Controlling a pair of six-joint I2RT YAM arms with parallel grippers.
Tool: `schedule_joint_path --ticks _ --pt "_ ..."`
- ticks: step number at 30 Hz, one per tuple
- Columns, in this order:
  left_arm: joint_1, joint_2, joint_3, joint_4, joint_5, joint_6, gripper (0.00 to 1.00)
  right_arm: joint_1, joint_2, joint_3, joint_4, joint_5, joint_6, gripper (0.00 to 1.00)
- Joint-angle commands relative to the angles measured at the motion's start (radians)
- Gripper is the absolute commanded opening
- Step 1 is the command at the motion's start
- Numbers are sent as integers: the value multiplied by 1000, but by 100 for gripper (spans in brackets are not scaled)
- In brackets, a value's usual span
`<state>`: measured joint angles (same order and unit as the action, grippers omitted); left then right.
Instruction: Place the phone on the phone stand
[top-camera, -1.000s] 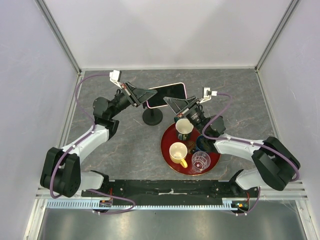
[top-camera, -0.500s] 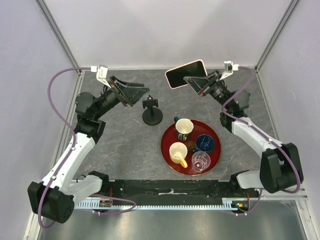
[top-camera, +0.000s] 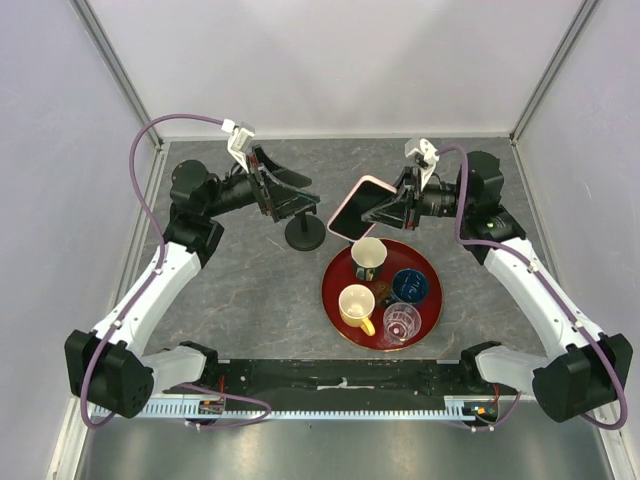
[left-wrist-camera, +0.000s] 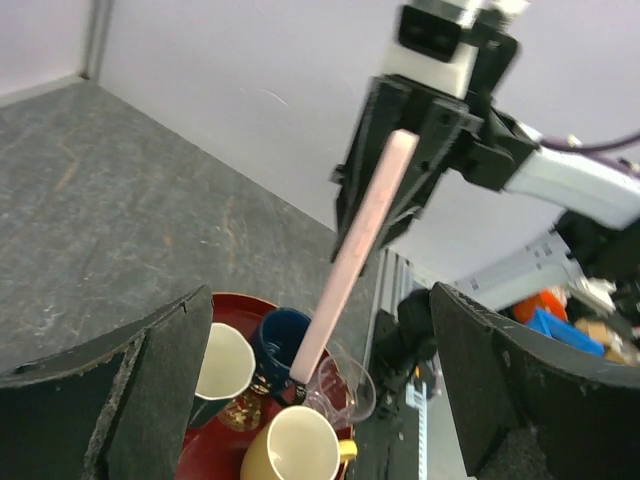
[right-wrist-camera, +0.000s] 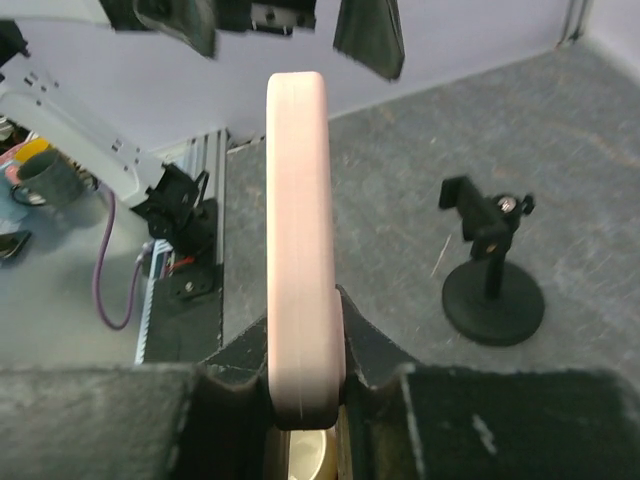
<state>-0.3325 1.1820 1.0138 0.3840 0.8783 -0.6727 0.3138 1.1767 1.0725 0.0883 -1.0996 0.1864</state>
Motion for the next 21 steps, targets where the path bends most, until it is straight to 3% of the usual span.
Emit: schedule_joint_path --ticks 1,9,21 --pt "-11 -19 65 32 168 78 96 1 -2 84 -203 -101 -180 0" --pt "-80 70 94 26 220 39 96 73 -2 95 -222 -76 -214 0" --pt "-131 91 117 -57 191 71 84 268 118 201 -277 122 -258 0"
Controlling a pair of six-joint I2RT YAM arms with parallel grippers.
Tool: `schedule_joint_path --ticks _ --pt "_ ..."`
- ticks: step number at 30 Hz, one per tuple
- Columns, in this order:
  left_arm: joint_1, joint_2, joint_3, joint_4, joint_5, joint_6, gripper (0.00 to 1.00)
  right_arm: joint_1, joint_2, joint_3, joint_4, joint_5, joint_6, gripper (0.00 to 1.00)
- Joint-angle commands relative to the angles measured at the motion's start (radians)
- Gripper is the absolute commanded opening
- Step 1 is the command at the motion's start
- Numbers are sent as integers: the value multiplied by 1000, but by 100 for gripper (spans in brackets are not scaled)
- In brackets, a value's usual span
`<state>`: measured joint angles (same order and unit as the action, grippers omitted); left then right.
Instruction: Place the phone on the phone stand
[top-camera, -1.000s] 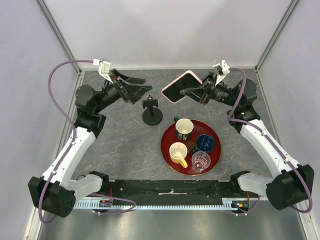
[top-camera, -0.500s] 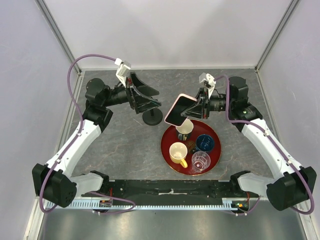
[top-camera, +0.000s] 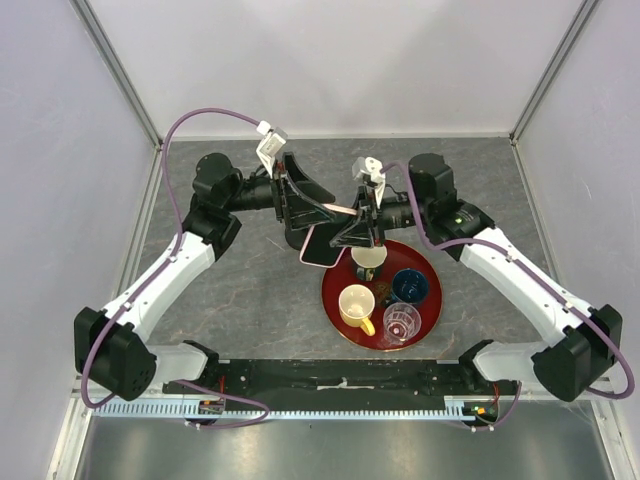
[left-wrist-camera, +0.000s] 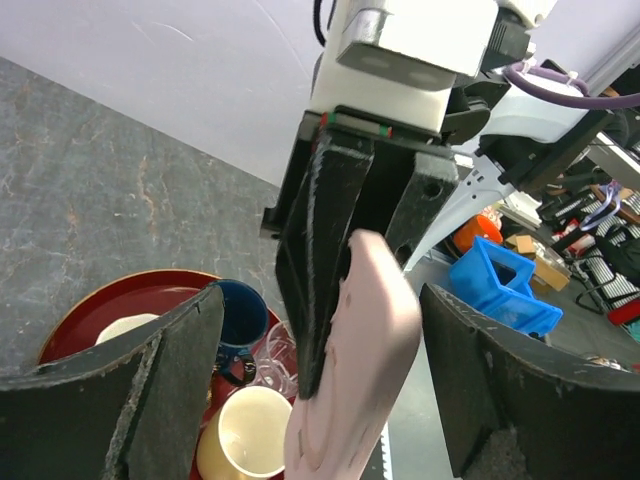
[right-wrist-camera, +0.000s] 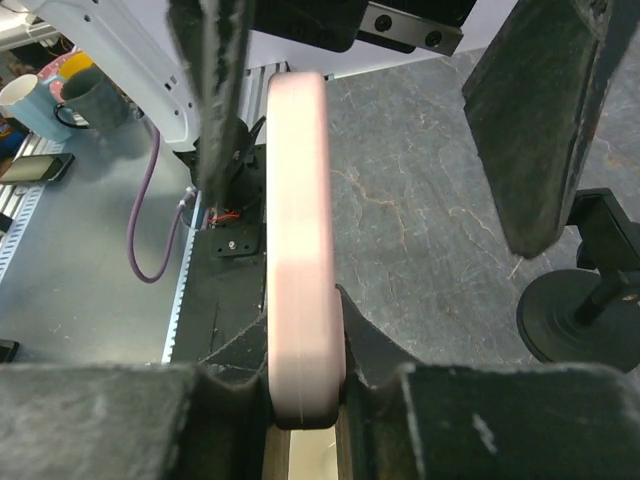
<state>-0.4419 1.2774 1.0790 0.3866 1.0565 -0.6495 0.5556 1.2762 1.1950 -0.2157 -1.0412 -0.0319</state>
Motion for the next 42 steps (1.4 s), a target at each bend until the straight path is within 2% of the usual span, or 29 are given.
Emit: schedule_joint_path --ticks 1,7,12,14,15,16,18,19,20,22,23,24,26,27,28,29,30,32,33,38,40,42 --pt "-26 -3 58 -78 8 77 83 30 23 84 27 72 -40 0" --pt "-61 4 111 -257 -47 206 62 35 5 81 39 118 -42 0" --pt "-67 13 122 -278 -50 223 51 35 -24 69 50 121 -42 0" --pt "-70 17 130 -287 -41 226 43 36 -32 68 50 125 -45 0" --pt "-70 17 131 -288 -39 229 38 35 -40 63 50 132 -48 0" --pt "-72 16 136 -295 -38 240 28 35 -44 60 55 145 -49 0" --pt "-73 14 140 -311 -46 249 16 35 -52 54 61 162 -48 0" --pt "-73 4 137 -313 -53 255 4 35 -52 54 67 171 -46 0" --pt "-73 -4 136 -313 -79 260 3 35 -45 55 67 181 -45 1" --pt "-73 -47 118 -308 -119 271 2 35 -34 60 67 191 -42 18" --pt "-67 -67 104 -296 -175 269 2 35 -25 60 68 191 -42 30" --pt "-63 -88 84 -241 -208 255 2 36 -17 63 79 193 -37 47" --pt "-29 -165 7 -159 -281 226 2 35 1 57 130 178 -5 63" --pt "-14 -188 -17 -78 -297 177 2 35 8 45 203 173 38 74" --pt "6 -203 -51 -39 -305 150 2 35 15 35 258 168 85 78" --pt "47 -225 -62 -7 -306 121 2 35 31 14 313 165 120 82" --pt "70 -233 -76 73 -300 55 2 35 40 3 420 162 197 82" --pt "136 -256 -126 162 -297 -14 2 35 72 -15 507 149 262 82" --pt "158 -262 -166 266 -297 -82 2 35 84 -15 577 135 317 82" --pt "253 -247 -209 477 -257 -286 2 75 204 37 665 148 405 79" --pt "275 -227 -223 556 -245 -329 2 99 245 58 679 150 435 78" --pt "284 -227 -225 563 -242 -341 2 112 259 67 719 152 461 76"
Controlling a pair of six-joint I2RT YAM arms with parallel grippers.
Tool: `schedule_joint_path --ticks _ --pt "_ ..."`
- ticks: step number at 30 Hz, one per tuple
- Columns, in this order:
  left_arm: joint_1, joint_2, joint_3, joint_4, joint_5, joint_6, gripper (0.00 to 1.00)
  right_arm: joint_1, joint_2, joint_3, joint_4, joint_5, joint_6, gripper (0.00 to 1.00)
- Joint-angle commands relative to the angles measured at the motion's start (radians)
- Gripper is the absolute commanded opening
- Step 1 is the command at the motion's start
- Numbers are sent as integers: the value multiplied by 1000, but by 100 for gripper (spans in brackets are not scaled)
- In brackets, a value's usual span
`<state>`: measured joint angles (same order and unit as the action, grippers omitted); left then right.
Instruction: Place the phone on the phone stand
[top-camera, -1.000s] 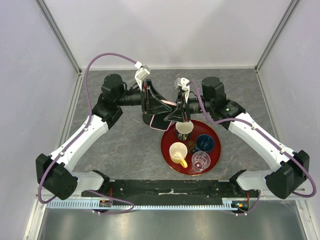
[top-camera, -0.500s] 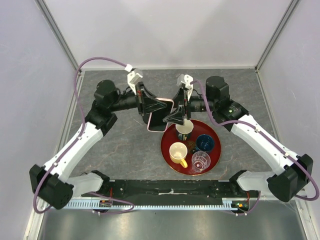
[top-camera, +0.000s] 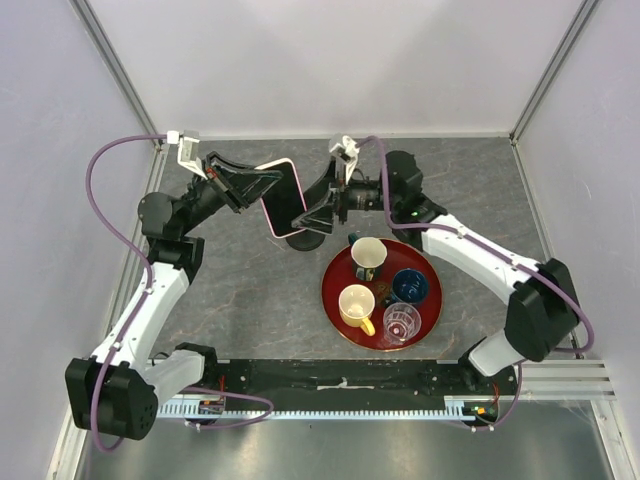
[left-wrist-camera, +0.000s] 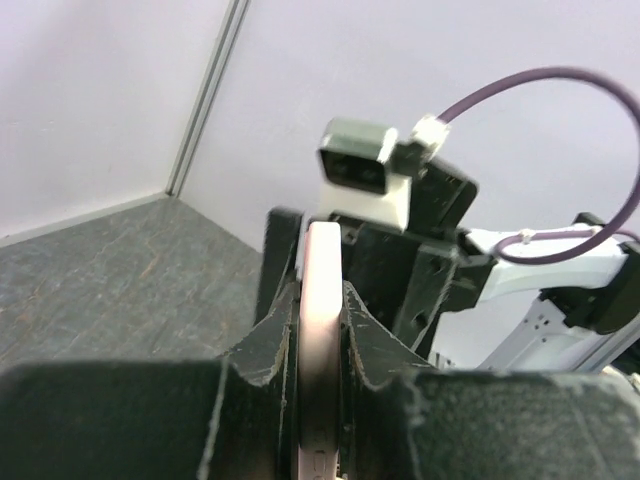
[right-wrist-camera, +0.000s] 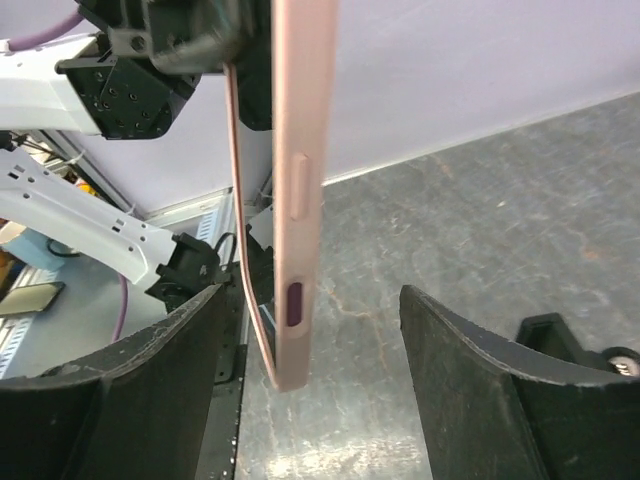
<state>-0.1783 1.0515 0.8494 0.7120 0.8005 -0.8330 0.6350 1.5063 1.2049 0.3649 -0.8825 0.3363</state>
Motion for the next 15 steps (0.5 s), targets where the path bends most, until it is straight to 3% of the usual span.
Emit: schedule_joint_path --ticks 1,3,7,14,15 --pt "25 -5 4 238 12 -155 2 32 40 65 140 -9 104 74" --pt "28 -7 2 238 12 -152 2 32 51 73 137 -12 110 72" --pt "26 7 -4 280 19 -184 2 38 72 76 225 -58 185 55" --pt "25 18 -13 293 16 -186 2 68 95 81 296 -61 237 50" --pt "25 18 -13 294 16 -184 2 69 97 87 295 -61 237 44"
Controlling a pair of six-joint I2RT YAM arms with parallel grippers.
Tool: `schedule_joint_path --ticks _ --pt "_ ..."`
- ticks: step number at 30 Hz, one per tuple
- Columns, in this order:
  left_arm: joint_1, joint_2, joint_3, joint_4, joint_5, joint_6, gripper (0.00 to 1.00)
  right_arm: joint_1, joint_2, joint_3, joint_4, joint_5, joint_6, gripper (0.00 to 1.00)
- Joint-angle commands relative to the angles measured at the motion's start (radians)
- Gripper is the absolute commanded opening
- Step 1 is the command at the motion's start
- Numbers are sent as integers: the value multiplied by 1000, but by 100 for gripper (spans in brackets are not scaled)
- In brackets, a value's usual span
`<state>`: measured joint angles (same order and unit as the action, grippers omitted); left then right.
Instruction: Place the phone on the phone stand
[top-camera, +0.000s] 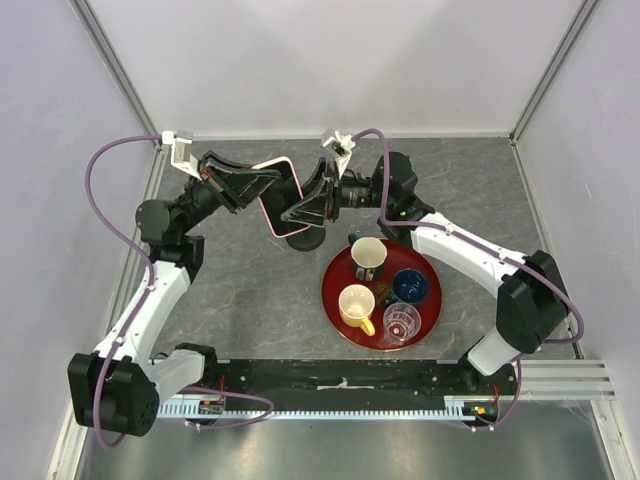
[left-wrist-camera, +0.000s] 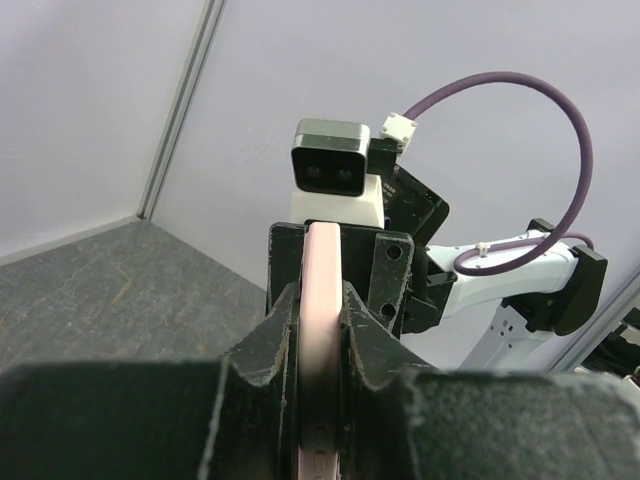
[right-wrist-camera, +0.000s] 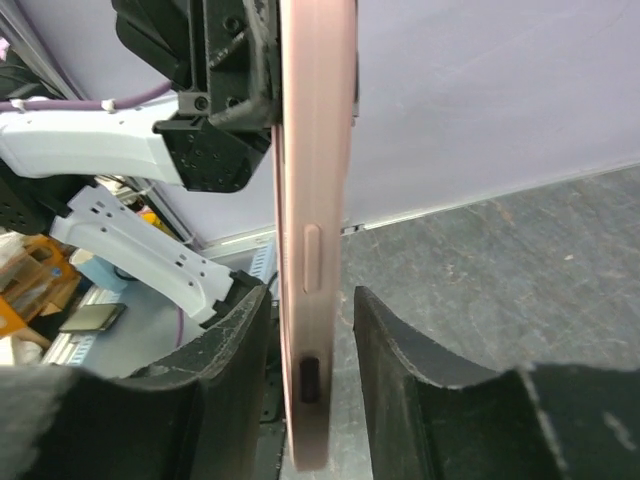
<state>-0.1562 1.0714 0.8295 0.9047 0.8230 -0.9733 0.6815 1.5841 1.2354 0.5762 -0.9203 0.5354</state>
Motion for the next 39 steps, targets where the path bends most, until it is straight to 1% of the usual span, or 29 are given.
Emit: schedule_joint_path --ticks 1,2,3,5,6,7,8,9,11,12,13,14,15,16,18,19,21,23,24,26,28,31,35,37,39 --pt "3 -1 7 102 -7 -42 2 24 20 58 86 -26 38 41" --pt "1 -1 7 100 -5 -42 2 29 22 59 86 -26 38 38" --pt "1 2 7 102 -5 -44 2 29 22 59 88 -28 37 28" --pt "-2 16 14 94 5 -50 2 29 22 61 86 -29 29 14" --pt "-2 22 19 80 10 -54 2 30 17 64 52 -28 11 0" --pt "-2 39 45 59 21 -53 2 29 13 67 6 -19 -26 0" --pt "-3 48 66 -22 62 -42 2 27 -8 70 -46 27 -69 0" --pt "-6 61 88 -58 83 -7 2 27 -22 68 -146 59 -160 0" --pt "-11 87 128 -114 117 19 11 20 -58 68 -234 106 -228 0" --pt "-13 90 137 -180 119 53 17 12 -65 72 -299 119 -276 0" --pt "-16 90 154 -208 119 70 33 3 -73 70 -318 117 -288 0" --pt "-19 93 166 -239 126 91 42 -23 -94 62 -329 110 -298 0" --pt "-22 93 181 -324 131 137 48 -39 -107 43 -334 88 -302 0" --pt "-26 97 215 -361 137 162 55 -55 -119 30 -337 74 -310 0" --pt "-37 107 241 -426 153 215 61 -106 -156 -3 -349 23 -318 0" --pt "-39 111 259 -470 156 228 66 -121 -168 -14 -355 3 -334 0" --pt "-46 136 281 -504 183 254 67 -155 -208 -45 -375 -26 -357 0" --pt "-58 159 321 -575 226 277 67 -172 -239 -60 -395 -73 -399 0" --pt "-65 170 339 -611 241 310 67 -175 -243 -60 -441 -92 -419 0" --pt "-77 190 375 -670 261 337 67 -180 -253 -54 -479 -106 -462 0" --pt "-83 188 379 -681 258 357 68 -181 -254 -54 -495 -106 -466 0" --pt "-109 202 404 -746 258 403 69 -180 -250 -51 -495 -133 -471 0" --pt "-155 220 413 -771 278 424 70 -180 -243 -50 -486 -147 -460 0" --pt "-163 222 418 -780 281 429 68 -181 -243 -51 -487 -163 -462 0" --pt "-170 228 422 -791 281 438 63 -180 -242 -51 -487 -167 -462 0"
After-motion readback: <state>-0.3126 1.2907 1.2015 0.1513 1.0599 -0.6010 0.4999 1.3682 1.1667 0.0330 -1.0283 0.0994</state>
